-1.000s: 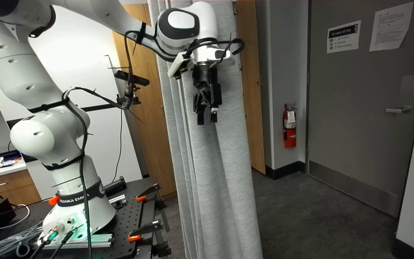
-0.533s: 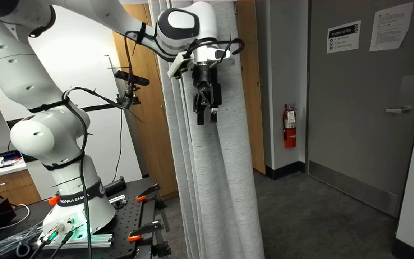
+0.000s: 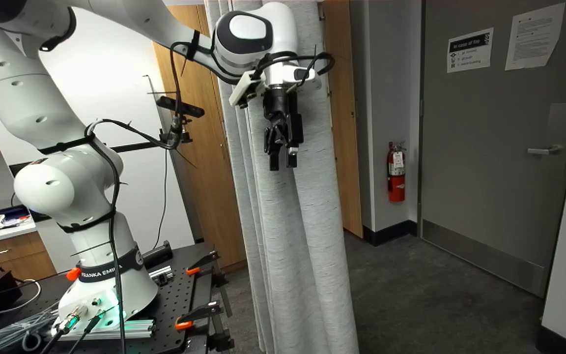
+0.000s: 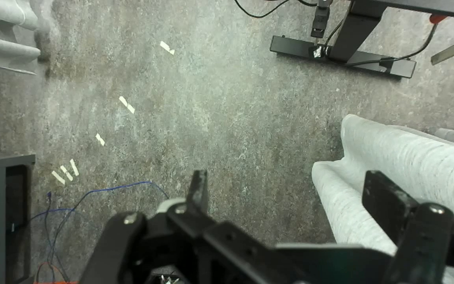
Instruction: Pull the curtain to the right
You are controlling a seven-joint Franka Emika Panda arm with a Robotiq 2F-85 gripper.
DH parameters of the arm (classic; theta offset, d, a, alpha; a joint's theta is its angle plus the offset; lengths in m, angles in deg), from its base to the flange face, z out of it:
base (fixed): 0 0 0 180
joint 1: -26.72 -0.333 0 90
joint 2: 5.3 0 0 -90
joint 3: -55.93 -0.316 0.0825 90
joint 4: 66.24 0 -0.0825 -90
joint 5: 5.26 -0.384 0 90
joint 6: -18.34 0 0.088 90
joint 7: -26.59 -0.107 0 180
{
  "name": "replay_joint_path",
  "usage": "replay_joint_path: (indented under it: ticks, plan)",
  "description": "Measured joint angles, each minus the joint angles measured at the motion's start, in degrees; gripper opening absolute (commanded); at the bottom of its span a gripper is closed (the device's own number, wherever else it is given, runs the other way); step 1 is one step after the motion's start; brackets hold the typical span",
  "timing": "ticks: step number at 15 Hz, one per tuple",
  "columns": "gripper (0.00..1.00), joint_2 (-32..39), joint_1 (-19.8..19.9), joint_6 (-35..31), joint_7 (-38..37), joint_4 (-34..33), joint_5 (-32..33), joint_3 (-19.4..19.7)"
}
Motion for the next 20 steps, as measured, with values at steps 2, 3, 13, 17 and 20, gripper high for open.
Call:
replay_joint_path:
  ticks: [2,3,13,17,20]
  plan:
    - [1.00,0.0,0.0,0.0,0.0,0.0,0.0,0.0]
    - [1.00,0.0,0.0,0.0,0.0,0.0,0.0,0.0]
    - [1.00,-0.6,-0.2,-5.1,0.0,0.4,-0.5,0.6]
    - [1.00,-3.5,-0.2,-13.8,0.8,3.2,-2.3,2.1]
    - [1.00,-6.8,-0.3,-18.1,4.0,6.3,-4.6,3.5]
